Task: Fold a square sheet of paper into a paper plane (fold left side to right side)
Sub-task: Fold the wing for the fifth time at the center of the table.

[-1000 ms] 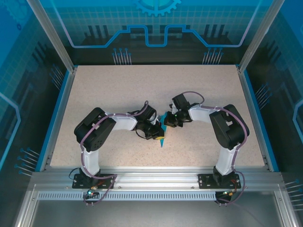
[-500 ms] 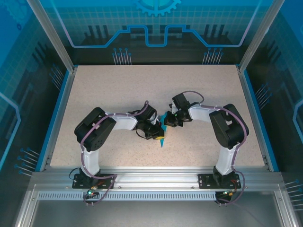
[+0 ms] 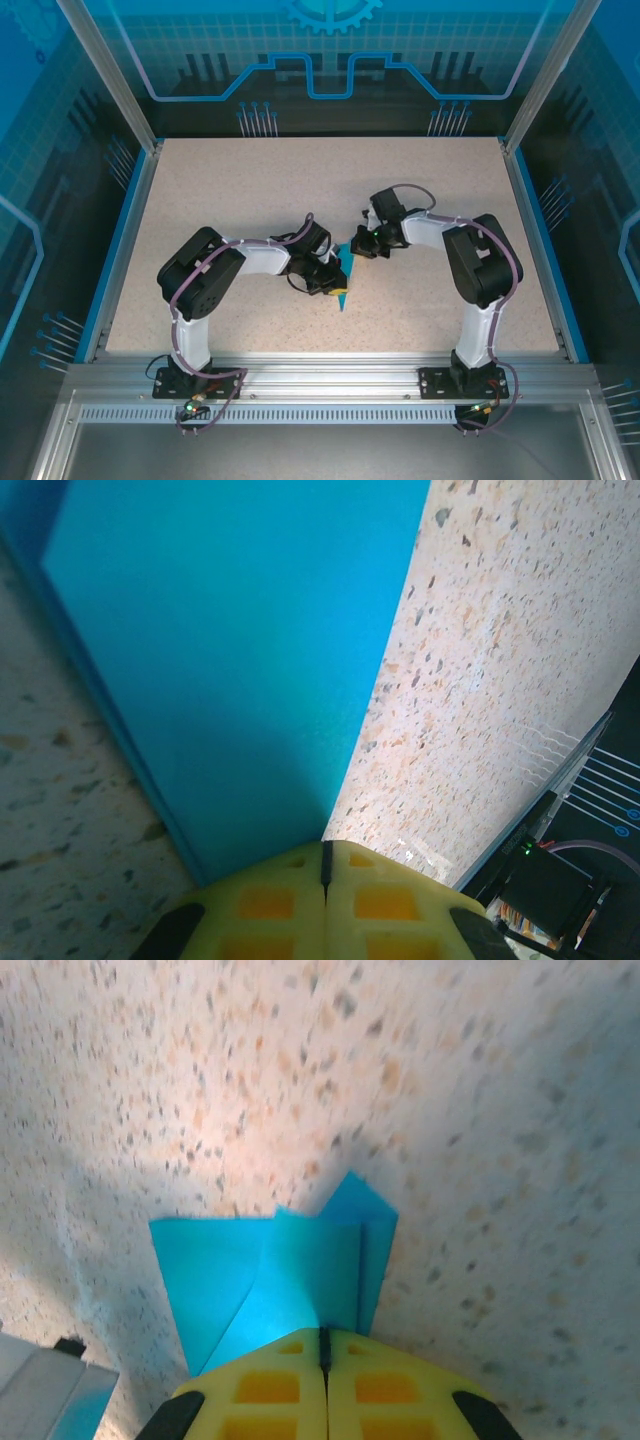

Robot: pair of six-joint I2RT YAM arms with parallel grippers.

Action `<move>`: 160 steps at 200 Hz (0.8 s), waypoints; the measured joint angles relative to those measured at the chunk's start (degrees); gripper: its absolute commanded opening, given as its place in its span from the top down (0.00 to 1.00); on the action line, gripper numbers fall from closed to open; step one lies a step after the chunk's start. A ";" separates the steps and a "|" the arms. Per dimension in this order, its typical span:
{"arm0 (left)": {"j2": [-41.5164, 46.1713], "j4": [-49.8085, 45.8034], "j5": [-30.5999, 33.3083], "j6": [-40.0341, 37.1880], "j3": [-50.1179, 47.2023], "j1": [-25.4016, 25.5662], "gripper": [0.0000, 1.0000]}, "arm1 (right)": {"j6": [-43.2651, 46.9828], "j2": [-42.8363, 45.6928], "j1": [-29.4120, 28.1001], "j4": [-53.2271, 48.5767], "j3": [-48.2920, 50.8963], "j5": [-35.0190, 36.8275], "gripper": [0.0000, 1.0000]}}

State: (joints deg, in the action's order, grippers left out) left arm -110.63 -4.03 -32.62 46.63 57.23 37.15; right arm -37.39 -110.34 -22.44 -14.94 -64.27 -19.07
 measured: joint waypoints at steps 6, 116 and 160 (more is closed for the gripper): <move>0.00 0.02 0.00 0.00 0.00 0.00 1.00 | 0.11 -0.24 0.28 0.04 -0.37 0.22 0.94; -0.02 0.02 0.00 0.00 0.00 0.00 1.00 | 1.77 -3.85 3.65 0.48 -5.70 1.05 0.94; -0.02 -0.02 0.07 0.00 0.07 0.11 1.00 | 2.34 3.52 3.74 1.05 -0.70 0.44 0.94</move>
State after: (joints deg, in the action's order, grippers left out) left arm -110.65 -4.05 -32.56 46.63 57.30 37.26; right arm -35.05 -106.83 -18.70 -13.89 -64.97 -18.63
